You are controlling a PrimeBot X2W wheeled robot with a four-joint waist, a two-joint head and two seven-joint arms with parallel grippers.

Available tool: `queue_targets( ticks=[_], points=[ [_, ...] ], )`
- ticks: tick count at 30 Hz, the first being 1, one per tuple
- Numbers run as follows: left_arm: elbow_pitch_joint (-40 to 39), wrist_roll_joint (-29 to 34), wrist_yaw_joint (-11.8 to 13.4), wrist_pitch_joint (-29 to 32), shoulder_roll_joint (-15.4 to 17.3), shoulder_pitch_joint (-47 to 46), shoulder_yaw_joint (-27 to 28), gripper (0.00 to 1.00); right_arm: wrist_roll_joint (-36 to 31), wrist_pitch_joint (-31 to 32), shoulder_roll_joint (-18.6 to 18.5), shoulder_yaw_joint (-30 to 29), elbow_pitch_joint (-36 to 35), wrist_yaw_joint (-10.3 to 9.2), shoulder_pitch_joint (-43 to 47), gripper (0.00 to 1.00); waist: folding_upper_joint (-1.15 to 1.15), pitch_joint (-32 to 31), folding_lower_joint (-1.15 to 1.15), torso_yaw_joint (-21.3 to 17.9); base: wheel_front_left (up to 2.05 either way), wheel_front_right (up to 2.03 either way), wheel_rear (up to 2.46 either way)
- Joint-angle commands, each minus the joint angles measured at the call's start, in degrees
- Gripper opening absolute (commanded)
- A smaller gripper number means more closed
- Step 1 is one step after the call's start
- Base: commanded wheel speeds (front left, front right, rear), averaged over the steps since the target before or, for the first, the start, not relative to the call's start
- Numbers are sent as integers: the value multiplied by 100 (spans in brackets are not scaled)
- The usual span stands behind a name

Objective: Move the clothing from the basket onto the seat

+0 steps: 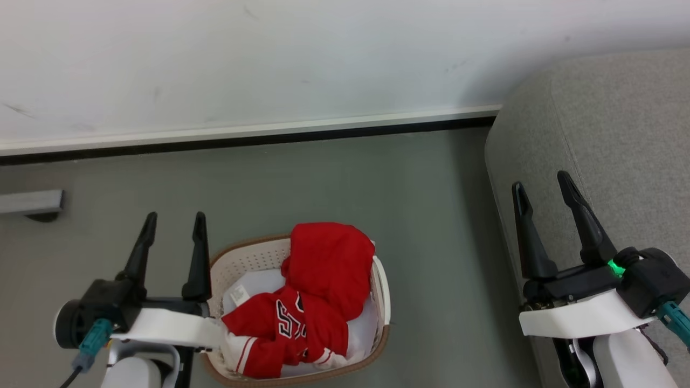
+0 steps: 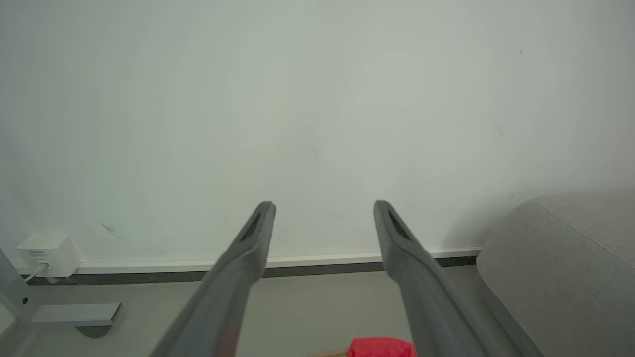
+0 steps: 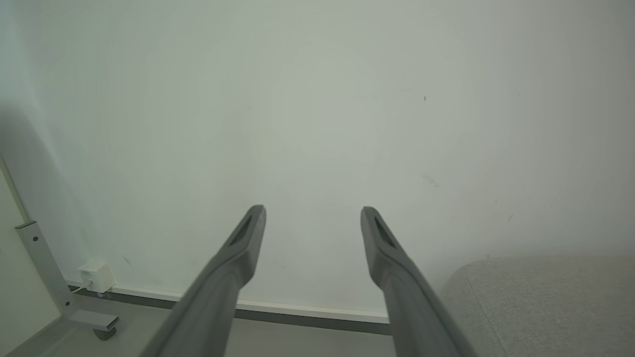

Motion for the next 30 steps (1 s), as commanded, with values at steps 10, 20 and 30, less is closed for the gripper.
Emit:
queue_targets(
  ticks=[10, 20, 30],
  points=[
    [1043, -80, -157, -2, 193, -603, 171, 100, -77, 3, 32, -4, -200, -12, -560, 100, 0, 828, -1, -478, 0, 0, 0],
    [2729, -266, -297, -1, 518, -1545, -136, 100, -92, 4, 105, -190, -423, -12, -837, 100, 0, 1457, -1, -726, 0, 0, 0],
    [4183, -775, -324, 454, 730, -2392, -874, 100, -46, 4, 131, -290, -605, -12, -1034, 100, 0, 1927, -1, -922, 0, 0, 0]
  ],
)
